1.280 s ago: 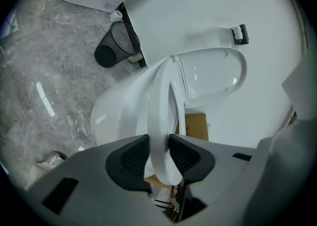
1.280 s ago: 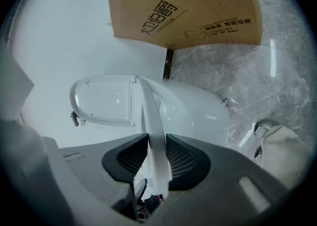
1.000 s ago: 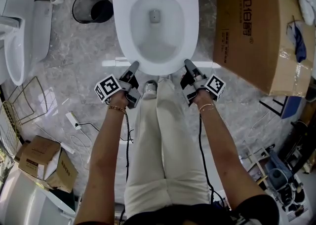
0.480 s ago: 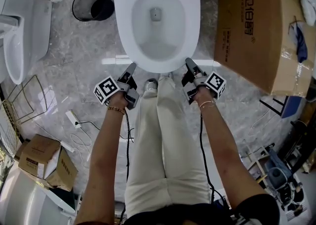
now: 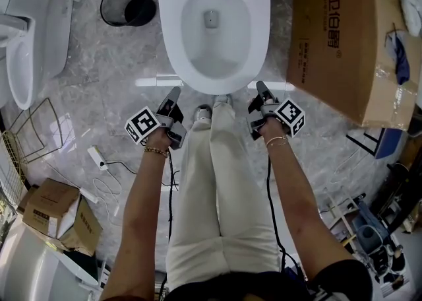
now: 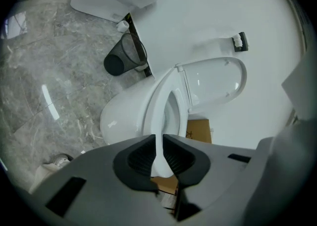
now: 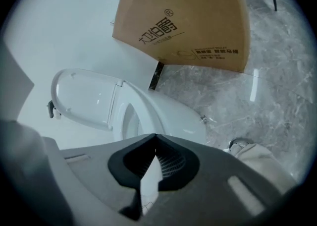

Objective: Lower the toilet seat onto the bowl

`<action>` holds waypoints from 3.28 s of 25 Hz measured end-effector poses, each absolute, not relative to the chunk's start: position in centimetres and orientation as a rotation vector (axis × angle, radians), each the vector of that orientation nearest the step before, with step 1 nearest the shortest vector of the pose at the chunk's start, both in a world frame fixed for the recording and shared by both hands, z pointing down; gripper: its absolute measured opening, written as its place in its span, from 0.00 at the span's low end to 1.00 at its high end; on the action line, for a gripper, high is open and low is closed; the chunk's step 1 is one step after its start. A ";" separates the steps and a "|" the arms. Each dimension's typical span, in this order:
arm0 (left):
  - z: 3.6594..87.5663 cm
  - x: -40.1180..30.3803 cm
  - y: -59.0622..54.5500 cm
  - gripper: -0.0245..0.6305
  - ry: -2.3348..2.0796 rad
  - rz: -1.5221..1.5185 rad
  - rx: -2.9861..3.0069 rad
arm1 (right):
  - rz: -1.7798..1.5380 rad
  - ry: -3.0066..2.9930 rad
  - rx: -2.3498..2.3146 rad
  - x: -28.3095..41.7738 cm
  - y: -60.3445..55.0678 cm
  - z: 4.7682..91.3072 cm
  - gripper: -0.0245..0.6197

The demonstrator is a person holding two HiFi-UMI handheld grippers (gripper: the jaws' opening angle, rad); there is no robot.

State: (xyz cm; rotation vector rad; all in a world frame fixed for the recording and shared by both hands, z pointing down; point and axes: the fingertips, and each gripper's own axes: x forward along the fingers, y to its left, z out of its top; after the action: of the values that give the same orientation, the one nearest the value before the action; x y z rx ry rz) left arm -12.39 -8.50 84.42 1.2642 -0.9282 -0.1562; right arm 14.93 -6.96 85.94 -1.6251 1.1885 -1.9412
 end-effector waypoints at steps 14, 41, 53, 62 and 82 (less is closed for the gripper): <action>73.4 -11.8 -12.3 0.04 -1.067 0.209 1.933 | -1.560 2.036 -1.734 11.4 -8.8 74.9 0.05; 54.1 -8.9 -9.1 0.04 -1.178 0.538 2.283 | -0.934 2.726 -1.706 9.3 -5.4 54.3 0.05; 47.5 -5.5 -6.8 0.04 -1.092 0.473 2.404 | -0.770 2.808 -1.587 7.9 -4.3 47.1 0.05; 43.8 -3.7 -6.0 0.04 -1.090 0.619 2.505 | -0.648 2.805 -1.533 8.6 -4.1 42.1 0.05; 35.7 -6.8 -8.1 0.04 -1.428 0.381 2.569 | -0.300 2.746 -1.630 10.2 -5.9 34.7 0.05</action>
State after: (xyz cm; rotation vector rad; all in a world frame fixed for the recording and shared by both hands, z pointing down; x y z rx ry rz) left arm -6.82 -8.06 35.69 2.5690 -1.4281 0.3807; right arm 10.16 -5.91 34.66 -1.6296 2.7462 -0.3004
